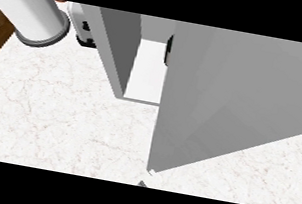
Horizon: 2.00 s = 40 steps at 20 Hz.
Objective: Pick up the wine, place it into the cabinet and close the cabinet
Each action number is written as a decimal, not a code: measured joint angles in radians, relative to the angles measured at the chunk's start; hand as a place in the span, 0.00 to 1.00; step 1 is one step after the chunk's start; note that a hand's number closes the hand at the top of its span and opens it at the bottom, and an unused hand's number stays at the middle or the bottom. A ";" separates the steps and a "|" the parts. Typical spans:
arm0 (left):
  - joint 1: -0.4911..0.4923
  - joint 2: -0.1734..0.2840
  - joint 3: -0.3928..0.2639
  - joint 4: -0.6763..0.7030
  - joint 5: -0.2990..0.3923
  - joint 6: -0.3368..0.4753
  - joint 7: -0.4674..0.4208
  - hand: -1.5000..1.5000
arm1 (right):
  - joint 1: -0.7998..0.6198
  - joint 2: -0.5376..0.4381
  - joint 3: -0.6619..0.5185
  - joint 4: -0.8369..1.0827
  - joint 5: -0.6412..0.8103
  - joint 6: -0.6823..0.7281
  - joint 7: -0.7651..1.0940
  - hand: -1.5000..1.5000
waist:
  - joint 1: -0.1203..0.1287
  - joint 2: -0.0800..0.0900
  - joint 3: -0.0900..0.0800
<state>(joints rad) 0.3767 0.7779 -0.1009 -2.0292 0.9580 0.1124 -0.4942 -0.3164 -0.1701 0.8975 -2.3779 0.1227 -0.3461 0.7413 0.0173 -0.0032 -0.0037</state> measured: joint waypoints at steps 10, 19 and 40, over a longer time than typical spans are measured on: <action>-0.045 -0.033 -0.021 0.001 -0.014 0.006 0.035 0.00 | -0.356 0.091 -0.101 0.237 -0.179 -0.137 0.007 1.00 | 0.027 0.007 0.000; -0.067 -0.075 -0.014 0.020 -0.035 0.017 0.058 0.00 | -0.737 0.161 -0.241 0.661 -0.331 -0.198 -0.126 1.00 | 0.022 0.007 0.002; -0.103 -0.134 0.035 0.028 -0.093 0.010 0.127 0.00 | -0.911 0.170 -0.525 1.231 -0.353 0.121 -0.494 1.00 | 0.014 -0.027 -0.002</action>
<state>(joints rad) 0.2739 0.6443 -0.0661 -2.0015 0.8645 0.1225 -0.3669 -1.2278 -0.0004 0.3721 -1.1466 -0.2305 -0.2254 0.2475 0.0310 -0.0298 -0.0059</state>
